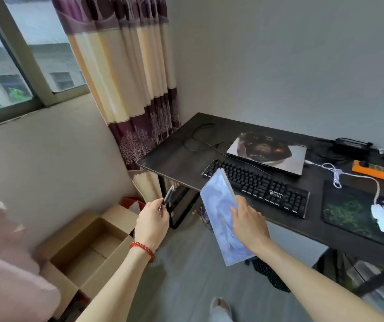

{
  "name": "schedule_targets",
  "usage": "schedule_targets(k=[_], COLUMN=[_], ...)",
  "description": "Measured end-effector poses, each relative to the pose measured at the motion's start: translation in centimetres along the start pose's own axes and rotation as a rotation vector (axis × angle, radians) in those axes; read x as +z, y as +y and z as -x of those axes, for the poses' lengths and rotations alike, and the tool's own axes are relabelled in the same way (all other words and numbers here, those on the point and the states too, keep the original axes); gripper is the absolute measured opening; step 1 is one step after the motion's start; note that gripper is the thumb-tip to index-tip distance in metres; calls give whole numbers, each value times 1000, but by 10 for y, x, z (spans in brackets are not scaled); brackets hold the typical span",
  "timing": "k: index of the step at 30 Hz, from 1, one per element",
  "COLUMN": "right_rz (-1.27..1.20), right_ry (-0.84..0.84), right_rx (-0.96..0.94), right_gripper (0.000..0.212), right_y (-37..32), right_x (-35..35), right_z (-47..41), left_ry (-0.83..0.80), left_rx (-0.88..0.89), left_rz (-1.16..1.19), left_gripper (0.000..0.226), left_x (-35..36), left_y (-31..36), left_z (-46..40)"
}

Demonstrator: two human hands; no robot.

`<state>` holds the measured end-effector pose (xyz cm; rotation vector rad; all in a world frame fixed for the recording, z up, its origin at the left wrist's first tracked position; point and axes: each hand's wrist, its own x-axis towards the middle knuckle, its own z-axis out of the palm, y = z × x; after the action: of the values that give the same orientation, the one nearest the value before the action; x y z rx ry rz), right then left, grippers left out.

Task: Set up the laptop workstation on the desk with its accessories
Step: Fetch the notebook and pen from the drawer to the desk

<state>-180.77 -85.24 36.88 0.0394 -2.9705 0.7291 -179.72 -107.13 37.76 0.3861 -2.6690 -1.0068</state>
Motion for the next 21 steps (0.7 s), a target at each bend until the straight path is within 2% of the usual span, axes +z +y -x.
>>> schedule_targets(k=[4,12,16,21], right_rz=[-93,-457,-613,-699], right_ry=[-17,-235,-332,-310], right_rx=[35,346,497,657], right_gripper=[16,12,23,15], right_y=[-4,-39,-61,-83], right_x=[30,101,139,190], right_z=[-113,-290,-348,-408], left_ry=[-38,-44,-84,-226], left_rx=[-70,-191,-229,-177], left_rz=[-5,-35,-74,-145], left_gripper=[19,19,23,20], left_x=[43,76,90,119], left_y=[-3,-13,-41,-82], left_z=[-100,-255,-317,-403])
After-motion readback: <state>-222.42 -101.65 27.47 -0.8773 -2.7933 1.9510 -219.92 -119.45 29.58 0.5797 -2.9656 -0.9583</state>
